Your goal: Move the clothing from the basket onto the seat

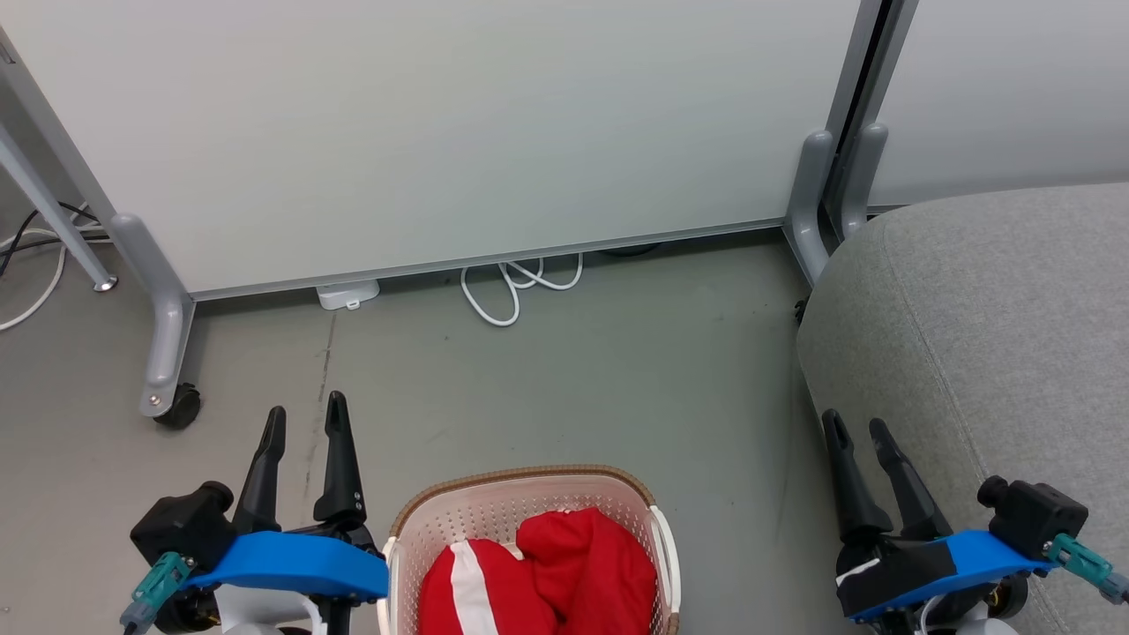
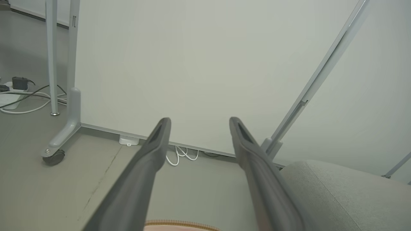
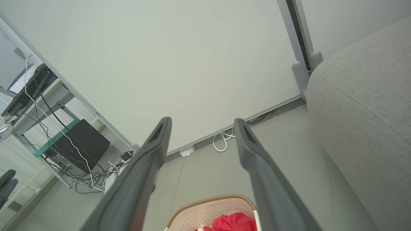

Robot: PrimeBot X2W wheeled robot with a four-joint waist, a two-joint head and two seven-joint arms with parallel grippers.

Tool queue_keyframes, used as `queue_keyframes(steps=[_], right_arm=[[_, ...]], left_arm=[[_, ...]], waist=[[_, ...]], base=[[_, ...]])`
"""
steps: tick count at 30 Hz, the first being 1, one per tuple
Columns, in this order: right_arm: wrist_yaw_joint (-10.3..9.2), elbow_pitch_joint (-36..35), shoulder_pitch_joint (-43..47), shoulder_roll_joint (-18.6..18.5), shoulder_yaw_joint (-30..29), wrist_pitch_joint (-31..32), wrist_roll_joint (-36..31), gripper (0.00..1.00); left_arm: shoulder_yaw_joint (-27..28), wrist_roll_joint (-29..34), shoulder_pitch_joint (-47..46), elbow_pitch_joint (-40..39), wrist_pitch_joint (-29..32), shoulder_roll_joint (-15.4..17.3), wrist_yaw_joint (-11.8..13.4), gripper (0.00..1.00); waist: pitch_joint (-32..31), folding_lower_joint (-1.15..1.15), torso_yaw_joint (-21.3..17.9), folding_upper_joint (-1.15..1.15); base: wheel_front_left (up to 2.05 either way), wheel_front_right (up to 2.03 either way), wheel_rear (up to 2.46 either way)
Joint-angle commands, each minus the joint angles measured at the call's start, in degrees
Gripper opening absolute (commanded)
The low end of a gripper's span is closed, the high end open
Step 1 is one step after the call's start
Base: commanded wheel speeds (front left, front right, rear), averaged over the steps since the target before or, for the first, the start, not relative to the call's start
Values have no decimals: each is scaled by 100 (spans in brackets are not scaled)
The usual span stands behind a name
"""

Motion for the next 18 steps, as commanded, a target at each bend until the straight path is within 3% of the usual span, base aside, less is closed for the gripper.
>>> queue_keyframes(steps=[1, 18], right_arm=[[9, -24, -16, -39, 24, -62, -198, 100], [11, -74, 10, -43, 104, -278, -1029, 100]], left_arm=[[-28, 201, -43, -59, -65, 45, 5, 100], [-272, 1109, -53, -72, -280, 93, 13, 100]], waist=[[3, 0, 1, 0], [22, 0, 18, 0]], base=[[0, 0, 0], [0, 0, 0]])
